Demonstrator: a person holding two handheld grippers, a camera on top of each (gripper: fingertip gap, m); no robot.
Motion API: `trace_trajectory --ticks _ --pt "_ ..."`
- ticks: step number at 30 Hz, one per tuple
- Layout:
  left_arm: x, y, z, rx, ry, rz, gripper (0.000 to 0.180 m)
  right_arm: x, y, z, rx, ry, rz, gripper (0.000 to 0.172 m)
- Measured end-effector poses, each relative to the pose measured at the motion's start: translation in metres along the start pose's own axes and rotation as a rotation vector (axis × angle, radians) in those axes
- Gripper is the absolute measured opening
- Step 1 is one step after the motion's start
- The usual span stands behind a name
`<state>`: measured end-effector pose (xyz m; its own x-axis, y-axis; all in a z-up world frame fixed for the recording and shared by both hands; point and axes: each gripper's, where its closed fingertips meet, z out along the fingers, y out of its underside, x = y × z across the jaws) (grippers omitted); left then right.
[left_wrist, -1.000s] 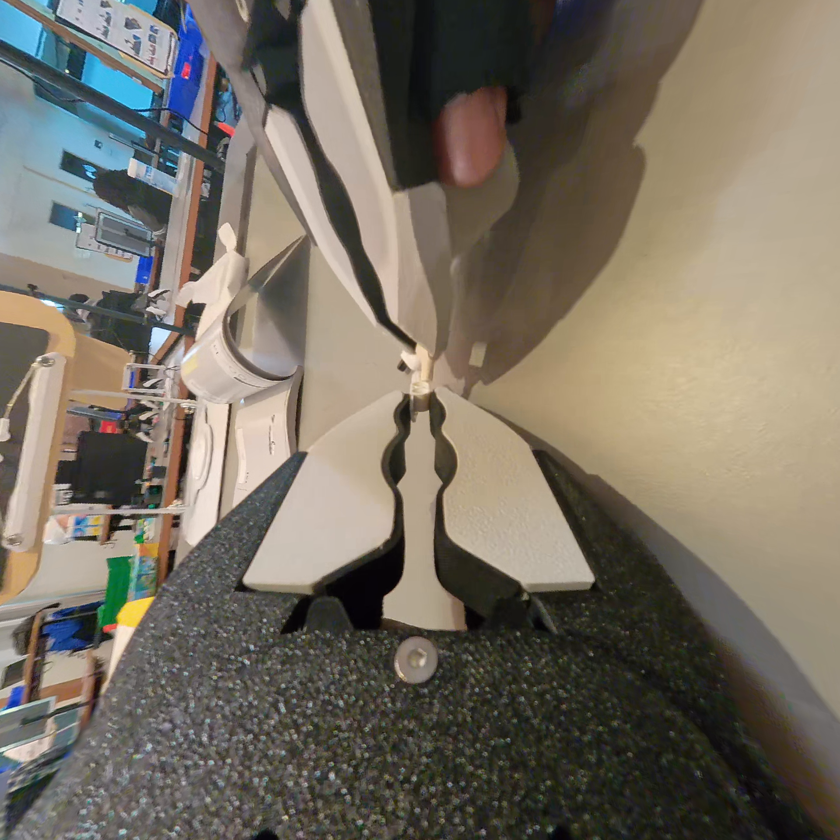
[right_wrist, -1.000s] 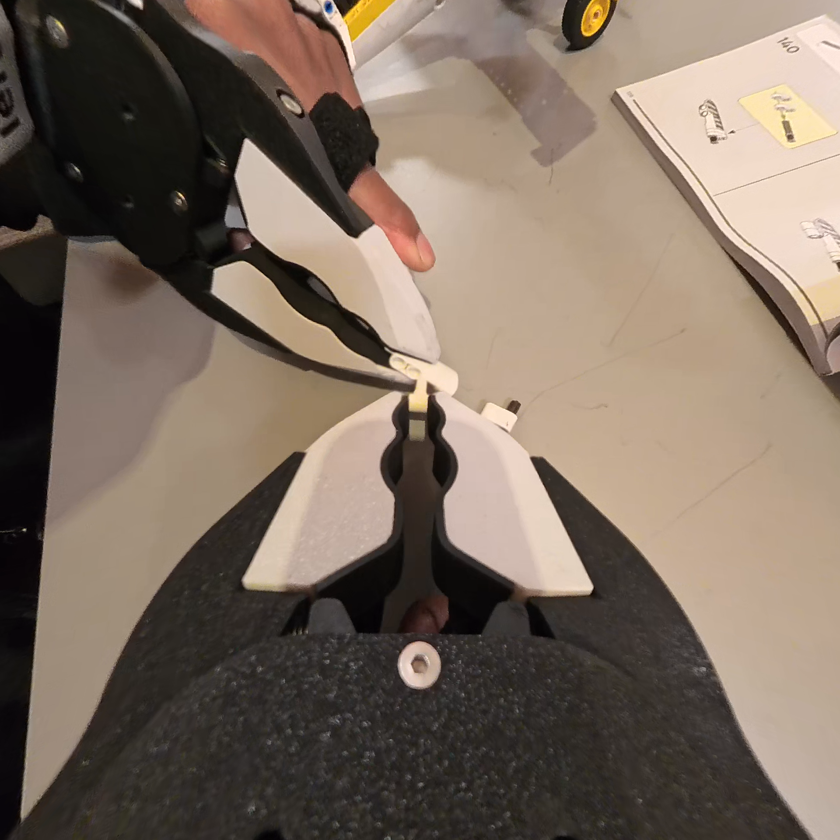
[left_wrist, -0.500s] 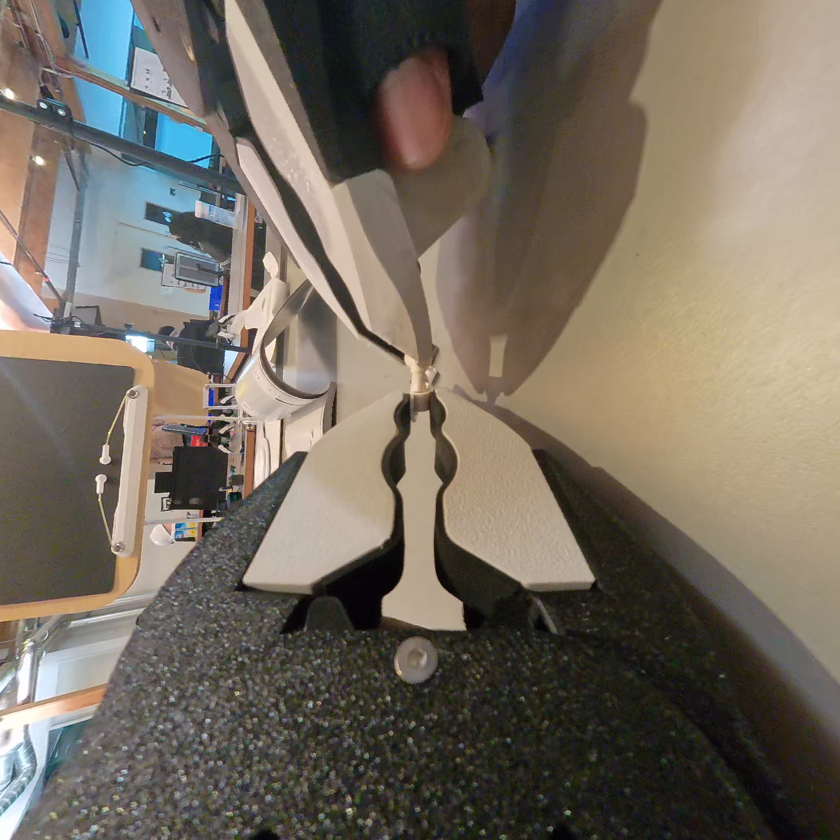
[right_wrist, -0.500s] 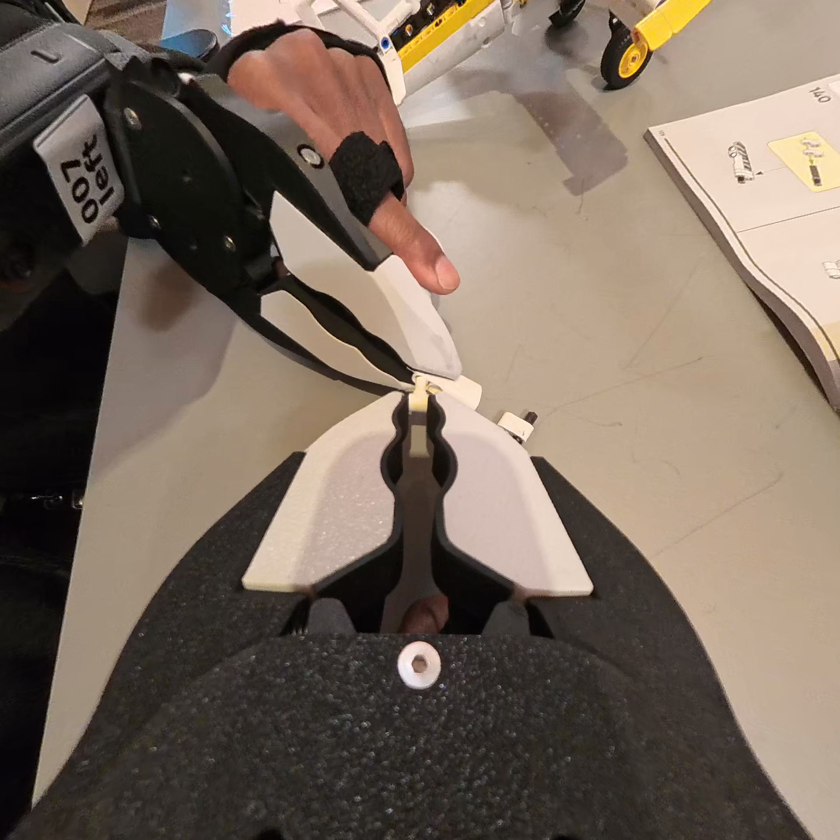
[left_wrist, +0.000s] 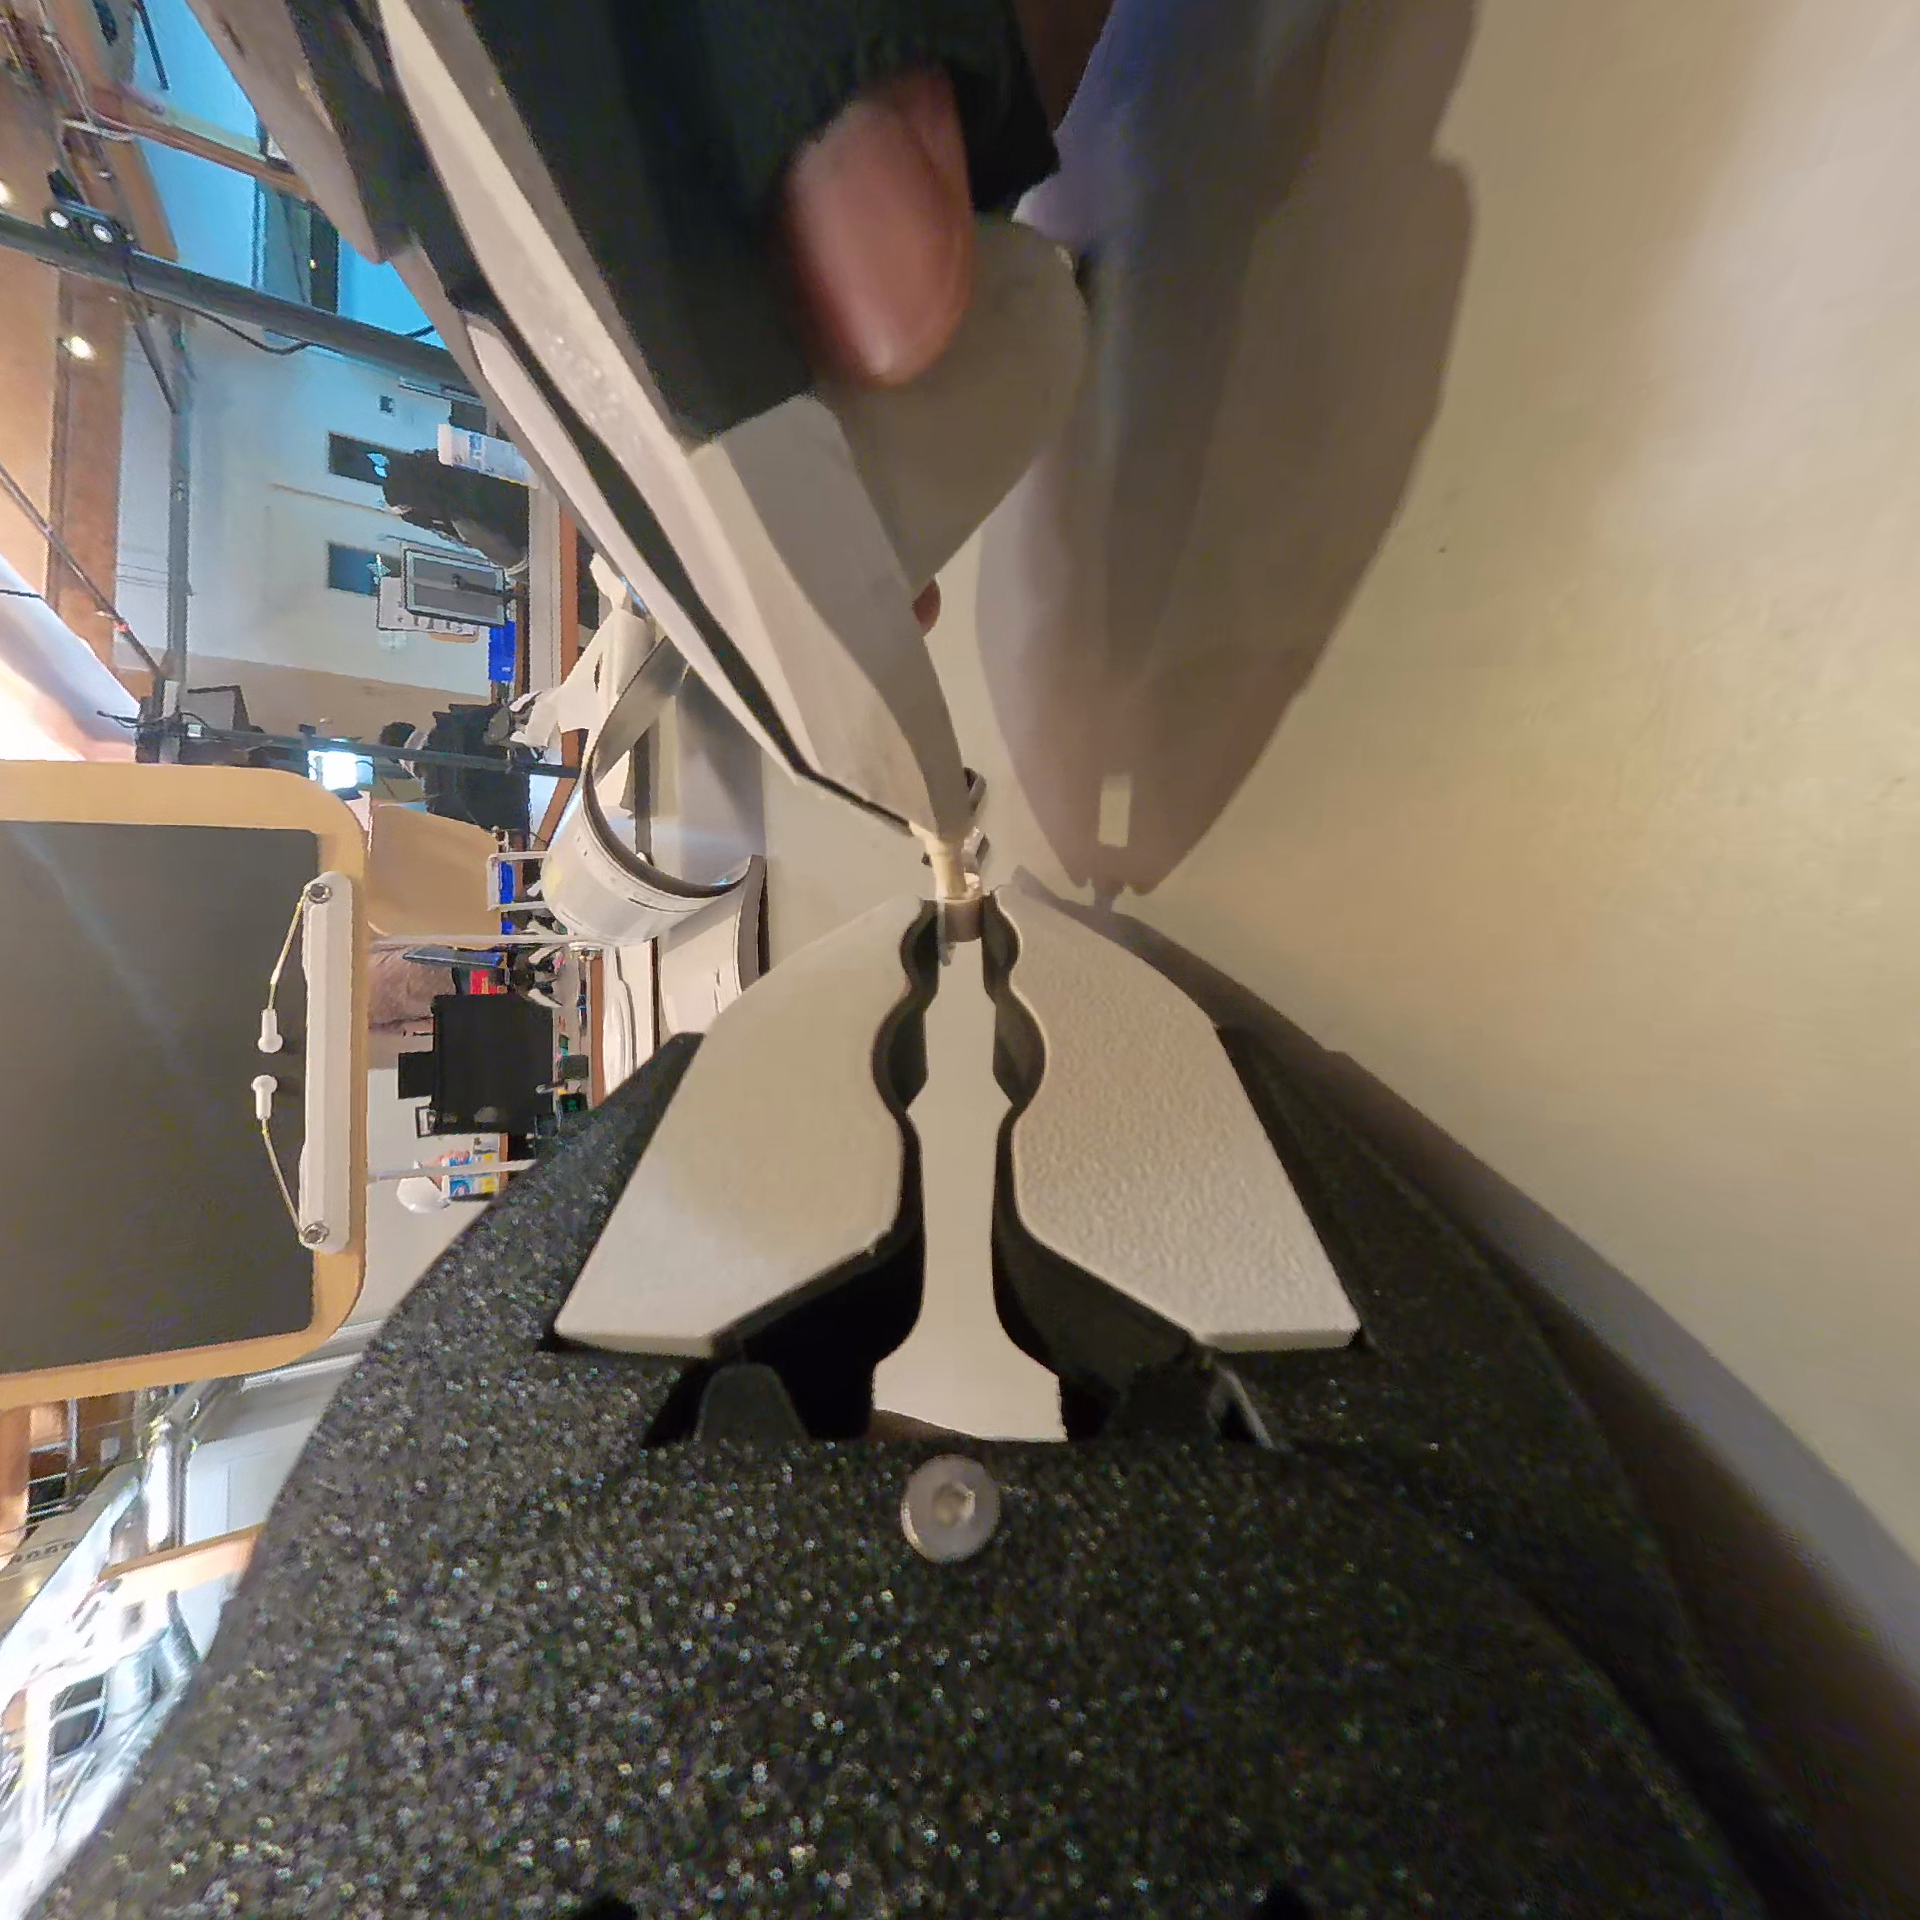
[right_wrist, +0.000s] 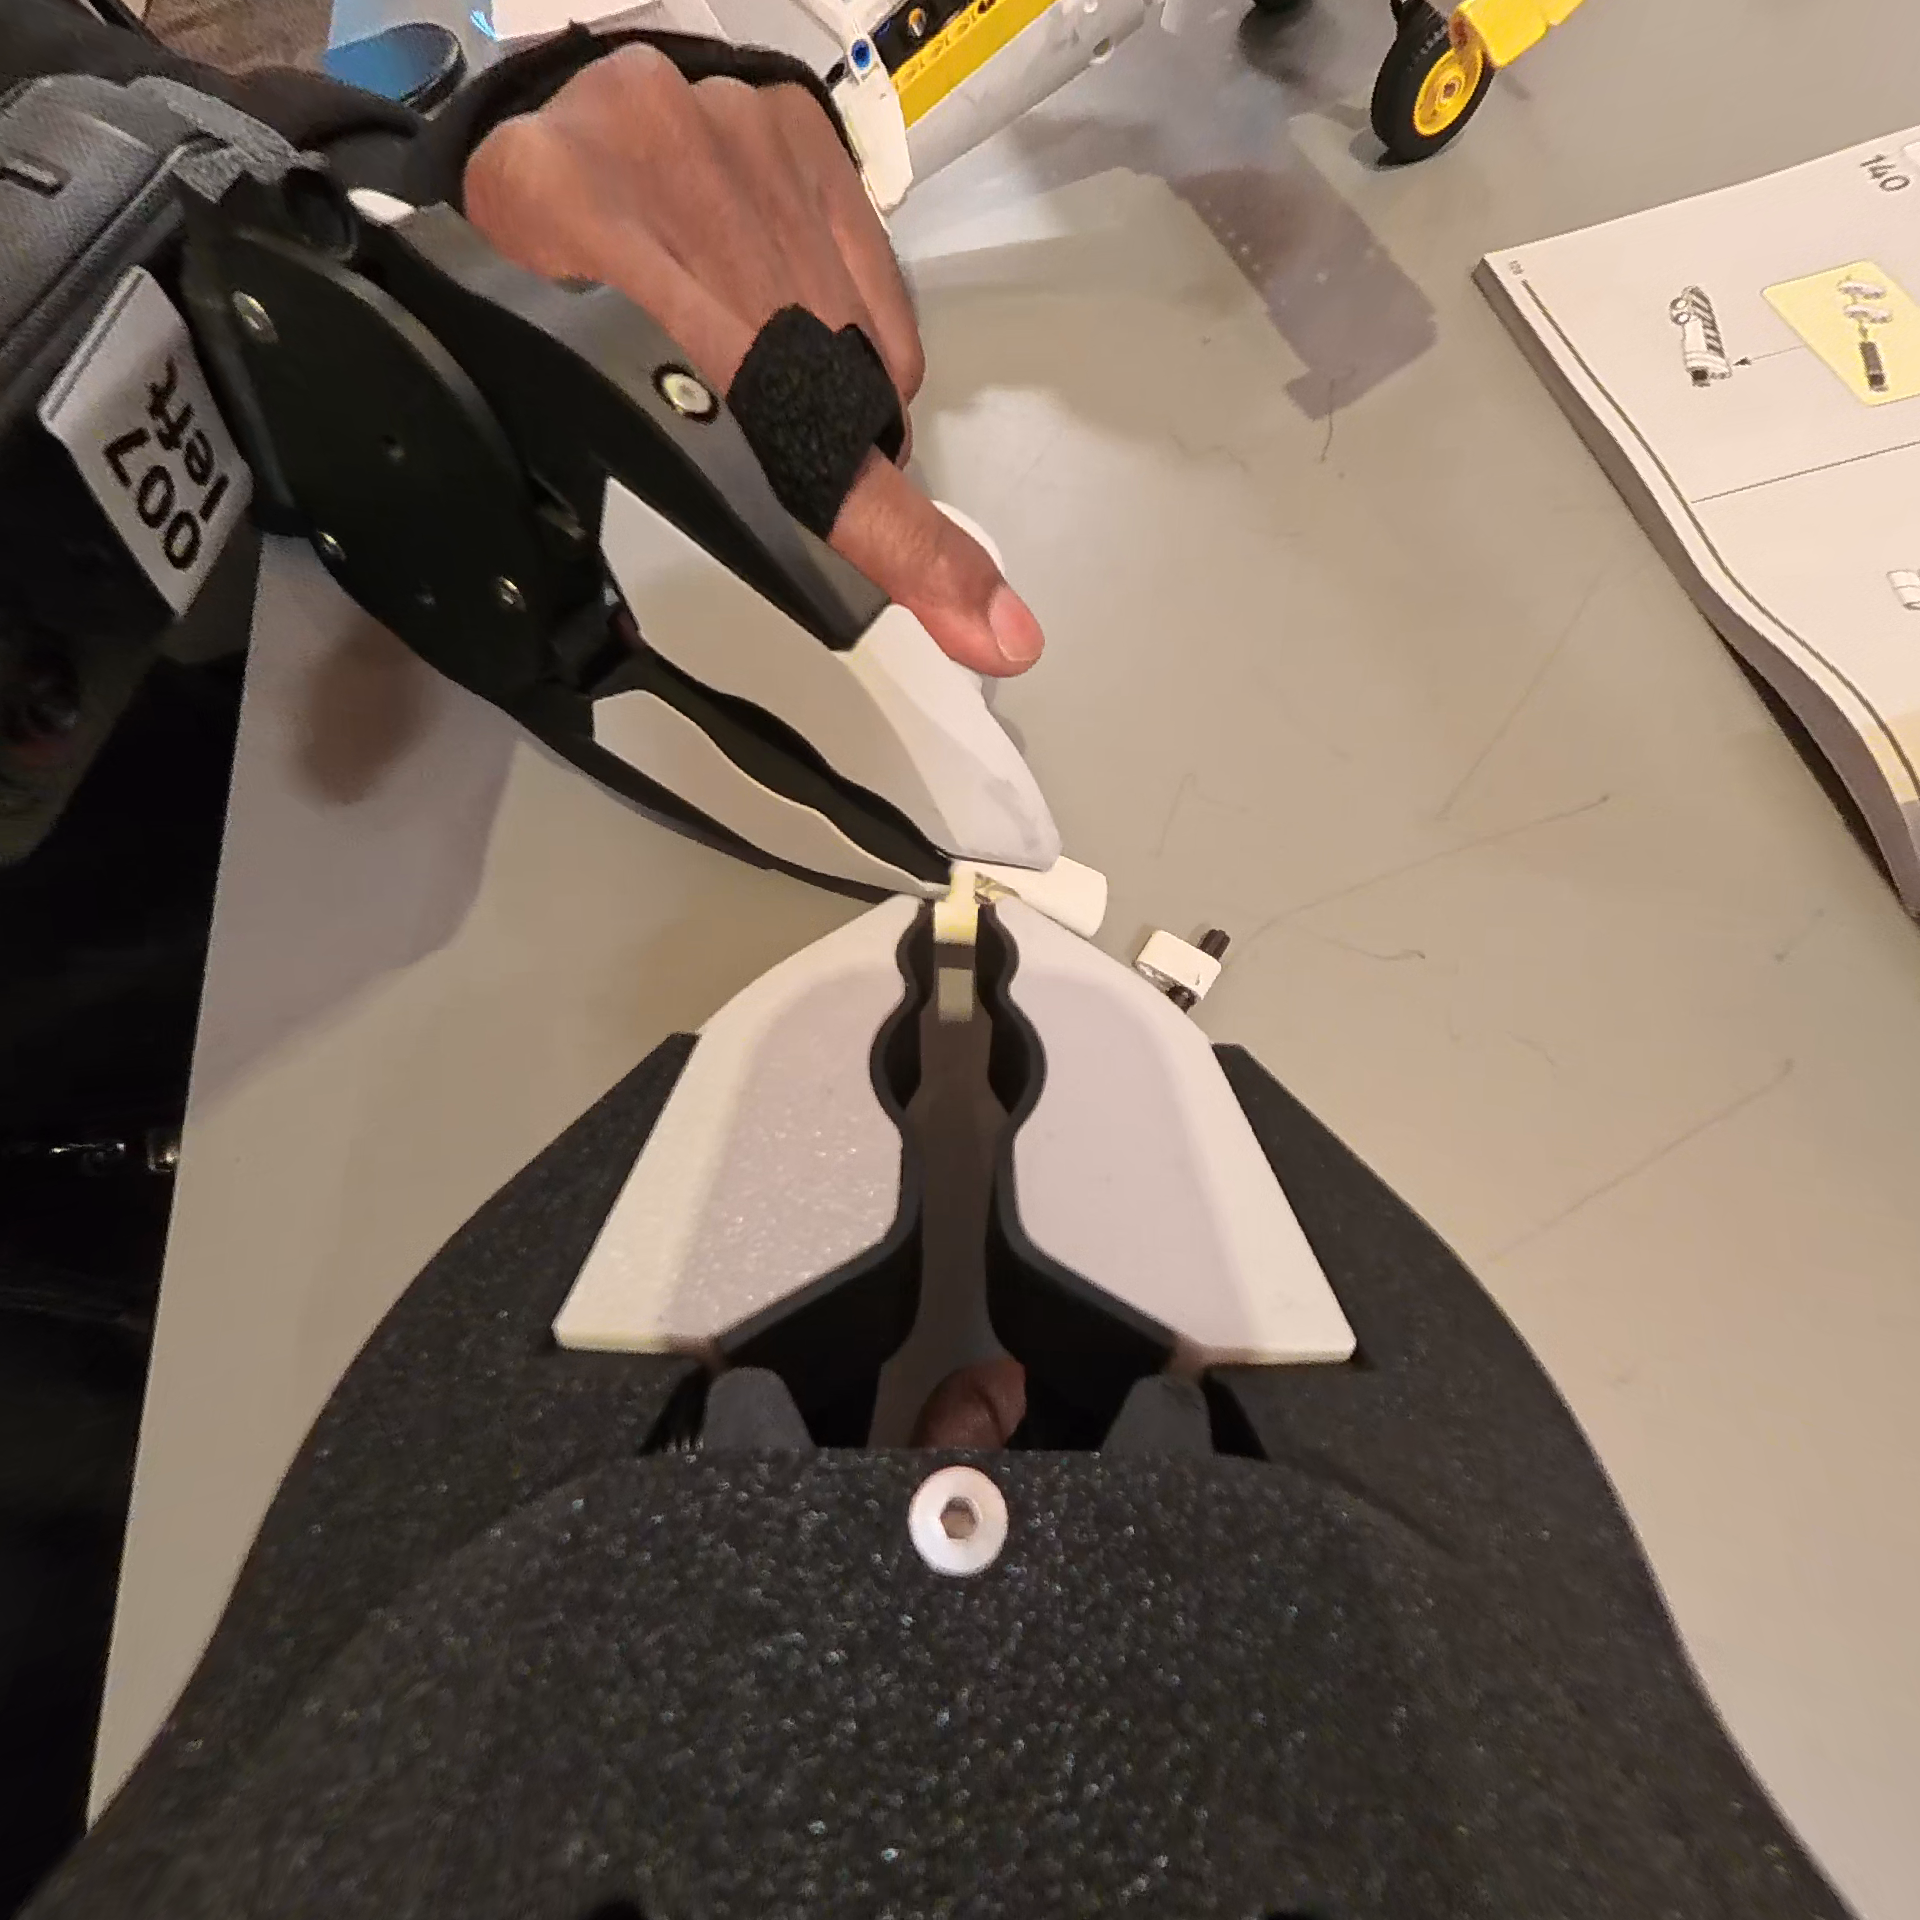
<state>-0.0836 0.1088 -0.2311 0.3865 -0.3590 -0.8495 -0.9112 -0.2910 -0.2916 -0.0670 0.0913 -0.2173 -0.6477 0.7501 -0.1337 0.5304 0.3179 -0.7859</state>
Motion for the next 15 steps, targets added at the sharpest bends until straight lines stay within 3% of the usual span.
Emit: trace_trajectory --ticks 15 --pt "0.0018 -0.0014 -0.0012 -0.004 0.015 -0.059 0.008 0.0011 -0.0051 0.0012 0.035 0.015 0.038 0.007"
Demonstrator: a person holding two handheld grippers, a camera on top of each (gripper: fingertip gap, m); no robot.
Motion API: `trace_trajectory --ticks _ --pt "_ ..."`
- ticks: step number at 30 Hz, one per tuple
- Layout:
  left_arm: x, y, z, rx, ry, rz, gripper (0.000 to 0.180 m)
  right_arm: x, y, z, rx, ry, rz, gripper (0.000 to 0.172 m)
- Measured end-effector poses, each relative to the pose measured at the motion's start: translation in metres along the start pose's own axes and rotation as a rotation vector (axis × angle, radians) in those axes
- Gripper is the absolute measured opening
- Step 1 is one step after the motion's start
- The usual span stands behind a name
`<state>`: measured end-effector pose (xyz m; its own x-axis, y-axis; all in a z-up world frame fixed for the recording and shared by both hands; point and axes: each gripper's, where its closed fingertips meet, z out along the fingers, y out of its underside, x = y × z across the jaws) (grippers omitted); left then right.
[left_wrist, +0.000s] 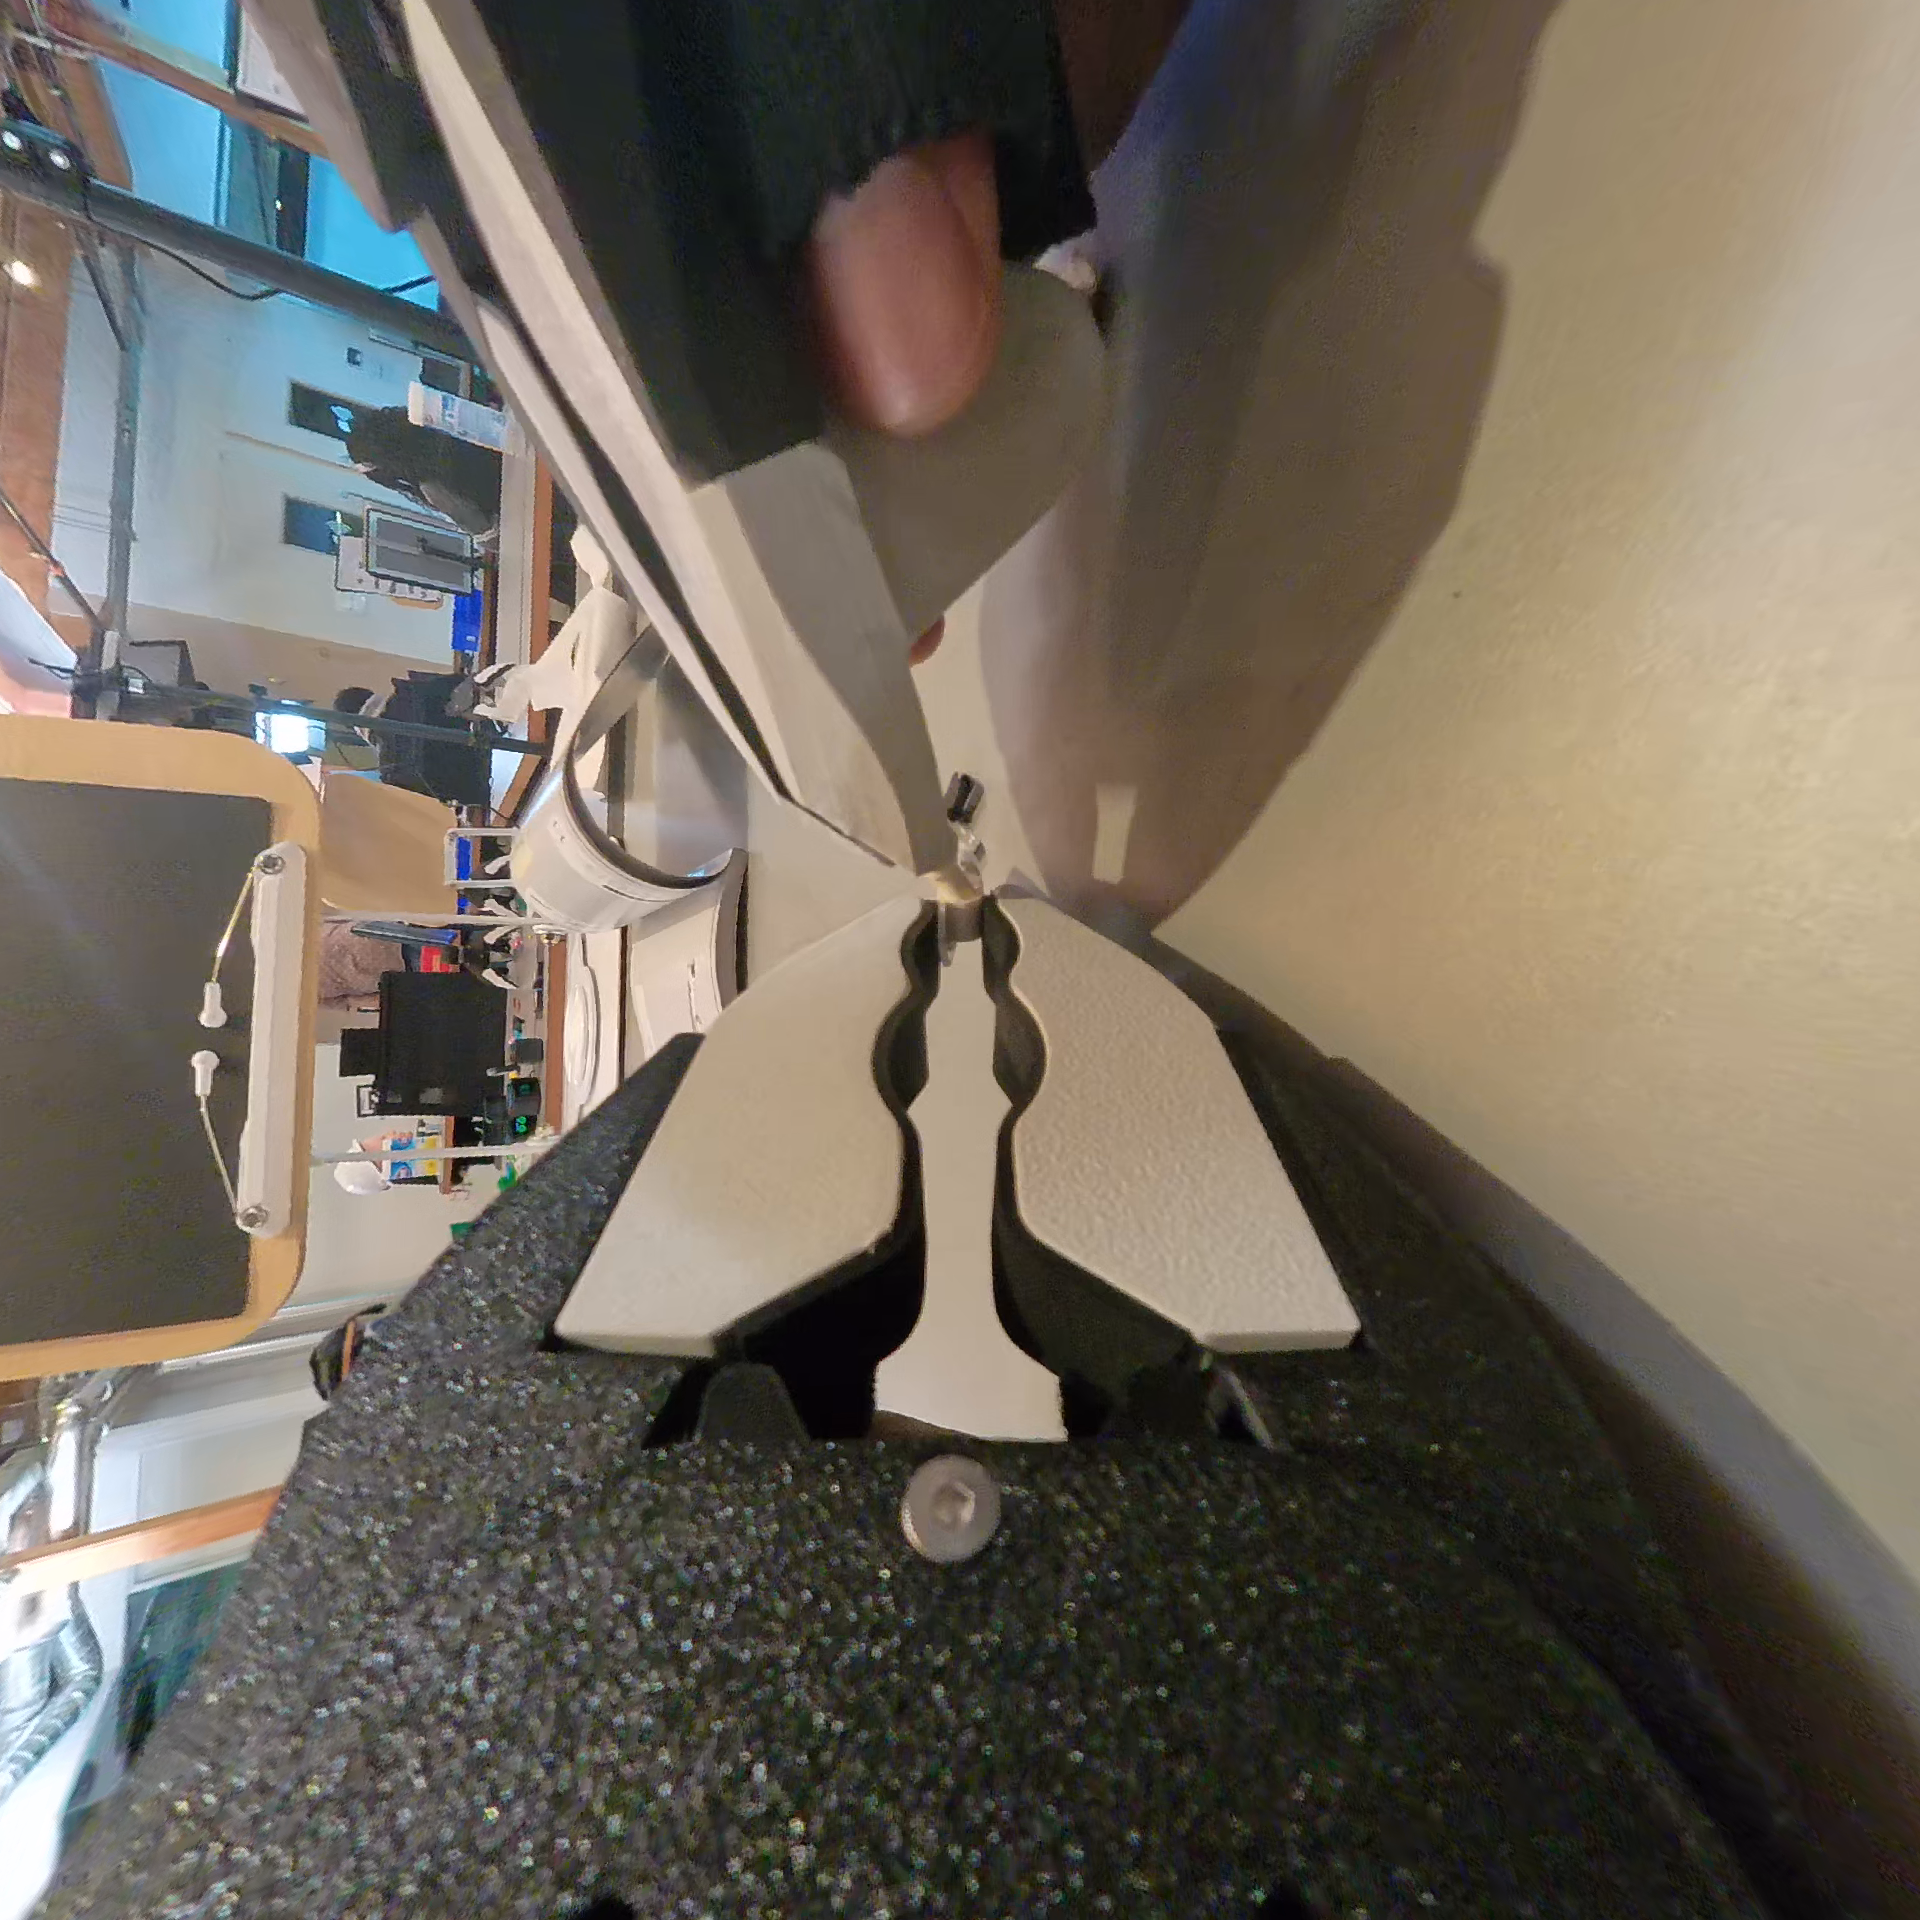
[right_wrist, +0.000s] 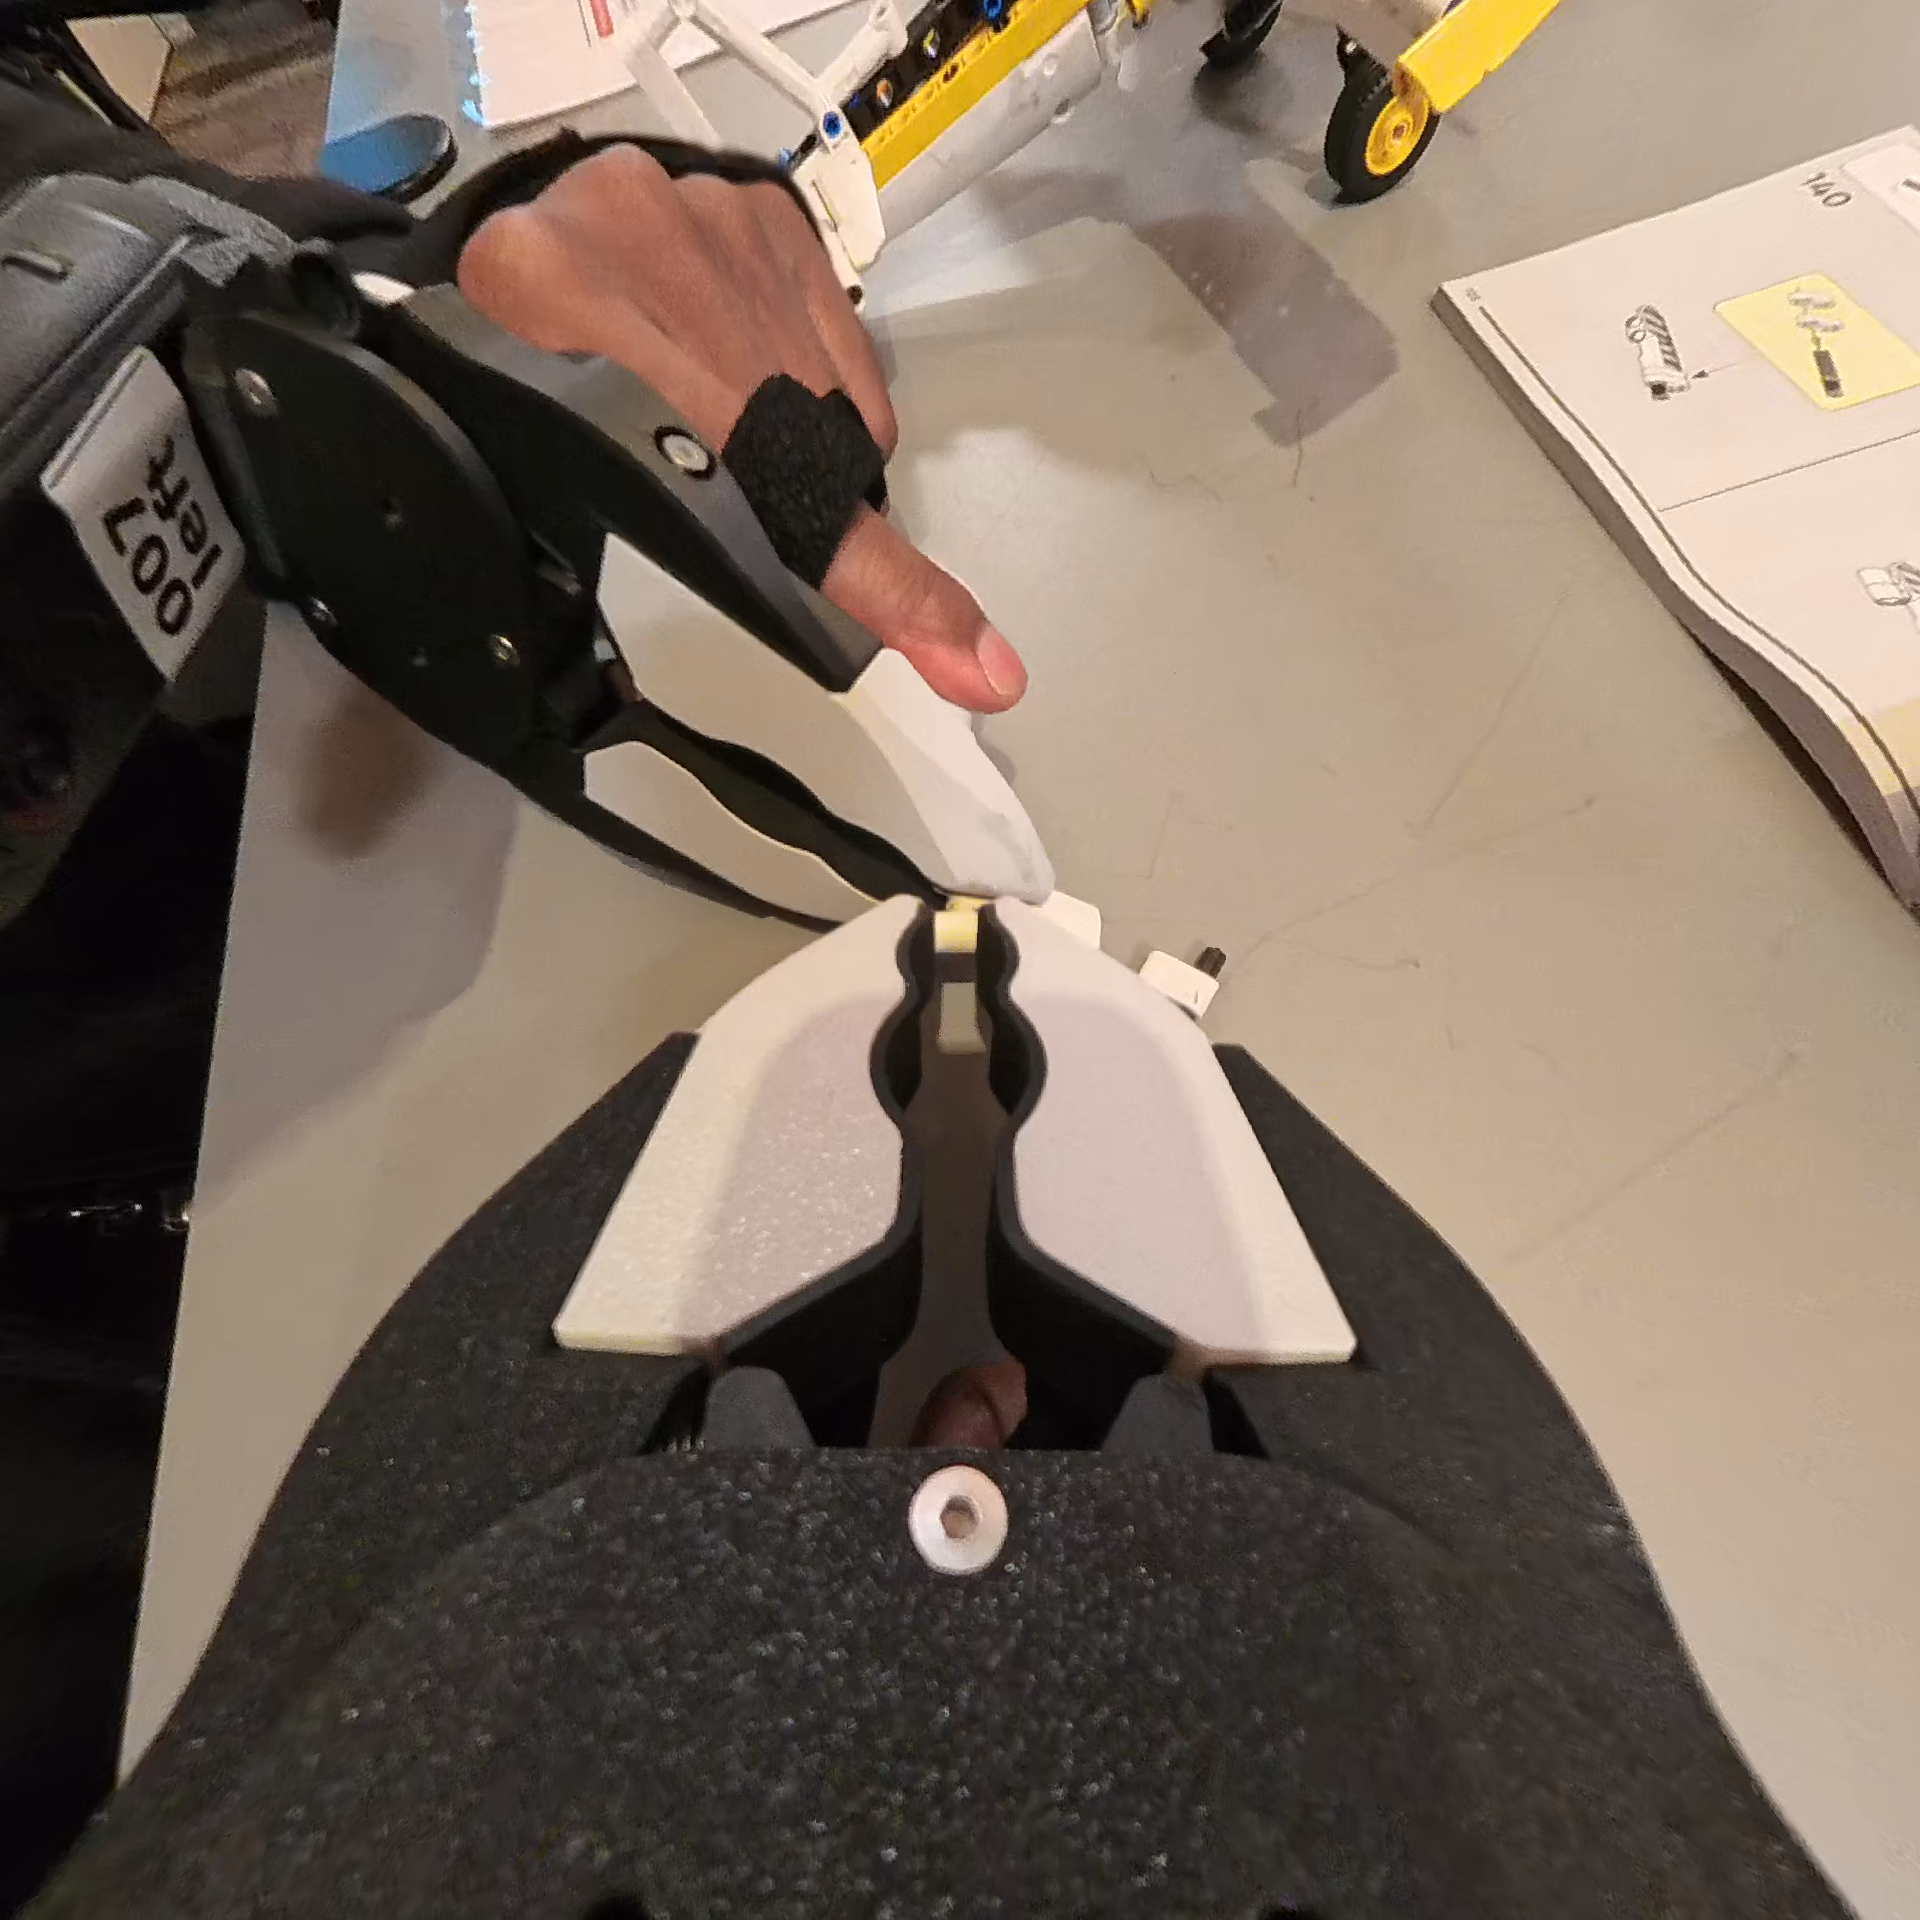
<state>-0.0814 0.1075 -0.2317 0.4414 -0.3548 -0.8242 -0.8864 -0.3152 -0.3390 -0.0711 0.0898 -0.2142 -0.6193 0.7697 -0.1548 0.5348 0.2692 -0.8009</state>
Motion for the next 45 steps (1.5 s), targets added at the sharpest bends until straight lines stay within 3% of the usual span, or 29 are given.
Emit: trace_trajectory --ticks 16,45 --pt "-0.0084 0.0044 -0.0024 0.013 0.001 -0.129 0.008 0.0062 -0.0011 0.0004 0.079 0.053 0.035 0.007" --pt "-0.0048 0.0047 -0.003 0.003 0.029 -0.117 0.008 0.009 0.0002 0.0019 0.049 0.12 0.004 0.008"
